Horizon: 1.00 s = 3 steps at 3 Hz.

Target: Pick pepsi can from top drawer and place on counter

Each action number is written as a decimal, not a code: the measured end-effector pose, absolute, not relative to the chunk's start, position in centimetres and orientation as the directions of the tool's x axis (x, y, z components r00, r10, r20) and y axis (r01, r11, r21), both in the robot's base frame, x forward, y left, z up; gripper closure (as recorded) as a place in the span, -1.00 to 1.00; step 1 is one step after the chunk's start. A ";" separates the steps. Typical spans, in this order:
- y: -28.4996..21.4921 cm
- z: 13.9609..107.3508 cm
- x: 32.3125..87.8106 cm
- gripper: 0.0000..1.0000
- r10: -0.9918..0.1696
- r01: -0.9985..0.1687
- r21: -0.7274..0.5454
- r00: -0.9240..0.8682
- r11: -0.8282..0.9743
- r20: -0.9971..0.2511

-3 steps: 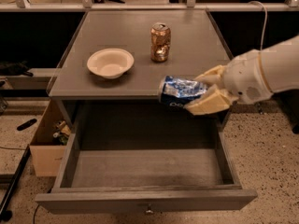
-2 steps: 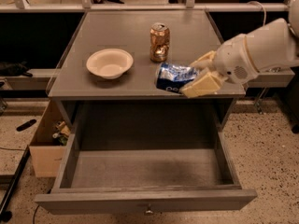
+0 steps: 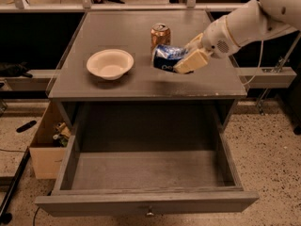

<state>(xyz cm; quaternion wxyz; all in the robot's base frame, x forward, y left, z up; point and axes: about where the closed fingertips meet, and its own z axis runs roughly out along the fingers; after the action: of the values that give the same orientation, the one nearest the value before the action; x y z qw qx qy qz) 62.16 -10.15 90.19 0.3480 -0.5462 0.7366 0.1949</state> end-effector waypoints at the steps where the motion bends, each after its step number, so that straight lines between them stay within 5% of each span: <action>1: -9.9 89.0 65.7 1.00 -0.686 -0.946 -0.092 -0.157 0.312 -0.710; 3: -10.9 85.1 66.8 1.00 -0.699 -0.956 -0.082 -0.146 0.281 -0.700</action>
Offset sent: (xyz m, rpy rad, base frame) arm 0.0665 -0.0171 -0.0547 -0.0399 0.0357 0.0284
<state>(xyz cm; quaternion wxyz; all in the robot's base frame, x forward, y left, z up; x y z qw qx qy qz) 66.79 -10.87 85.14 0.3262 -0.5663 0.7309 0.1969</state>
